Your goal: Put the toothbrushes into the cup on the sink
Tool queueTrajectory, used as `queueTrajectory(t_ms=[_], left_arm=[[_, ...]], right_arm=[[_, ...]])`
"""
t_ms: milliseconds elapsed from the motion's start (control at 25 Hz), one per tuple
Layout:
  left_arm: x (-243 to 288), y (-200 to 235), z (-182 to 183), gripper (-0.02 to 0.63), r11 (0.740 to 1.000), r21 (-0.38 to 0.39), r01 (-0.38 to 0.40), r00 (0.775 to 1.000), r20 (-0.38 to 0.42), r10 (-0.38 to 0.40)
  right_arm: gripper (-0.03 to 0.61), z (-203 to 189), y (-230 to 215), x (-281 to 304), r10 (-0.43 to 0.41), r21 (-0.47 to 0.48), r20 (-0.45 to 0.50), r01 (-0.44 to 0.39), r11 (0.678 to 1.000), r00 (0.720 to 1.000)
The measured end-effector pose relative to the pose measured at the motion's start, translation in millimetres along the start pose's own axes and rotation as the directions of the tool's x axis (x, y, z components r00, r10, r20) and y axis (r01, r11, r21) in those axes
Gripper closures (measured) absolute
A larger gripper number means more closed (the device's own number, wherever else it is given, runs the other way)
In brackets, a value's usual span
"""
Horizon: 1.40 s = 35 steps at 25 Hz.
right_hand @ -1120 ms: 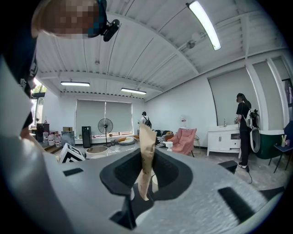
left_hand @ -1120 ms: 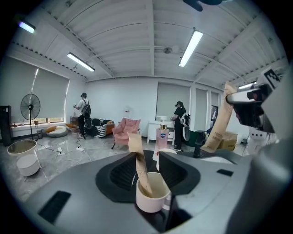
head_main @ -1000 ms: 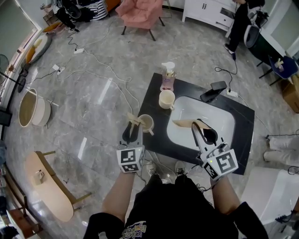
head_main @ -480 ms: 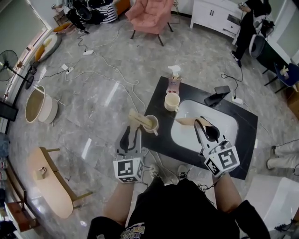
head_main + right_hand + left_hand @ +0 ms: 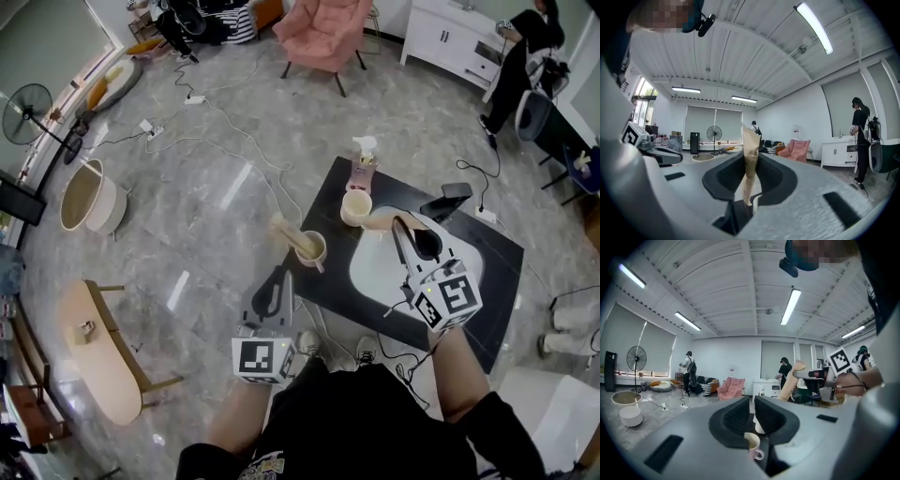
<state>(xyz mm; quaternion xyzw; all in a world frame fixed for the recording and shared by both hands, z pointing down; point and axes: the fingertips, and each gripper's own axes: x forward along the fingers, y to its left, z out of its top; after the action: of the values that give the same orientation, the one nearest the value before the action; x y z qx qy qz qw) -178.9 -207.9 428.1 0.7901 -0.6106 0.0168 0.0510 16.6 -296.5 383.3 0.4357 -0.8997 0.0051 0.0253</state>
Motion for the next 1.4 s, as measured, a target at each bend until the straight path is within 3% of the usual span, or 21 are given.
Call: queueTrajectory(t_ms=[400,1080,1400], left_arm=[[-12,-11,-6,0.601,0.999,-0.019,0.034,0.998,-0.055,-0.035],[-12,4,-34,0.601,0.999,-0.035,0.019,0.989,-0.148,-0.024],[-12,10,-39,0.601,0.999,-0.046,-0.002,0.987,-0.159,-0.005]], right_arm=[[0.503,-36,-26,59,0.008,-0.015,-0.034,-0.008,1.0,0.999],[0.5,-171,-43,134,0.013,-0.012,-0.276,-0.017,1.0,0.961],[0.452,-192,-38,139,0.035,0.04,-0.304,-0.024,0.999,0.952]])
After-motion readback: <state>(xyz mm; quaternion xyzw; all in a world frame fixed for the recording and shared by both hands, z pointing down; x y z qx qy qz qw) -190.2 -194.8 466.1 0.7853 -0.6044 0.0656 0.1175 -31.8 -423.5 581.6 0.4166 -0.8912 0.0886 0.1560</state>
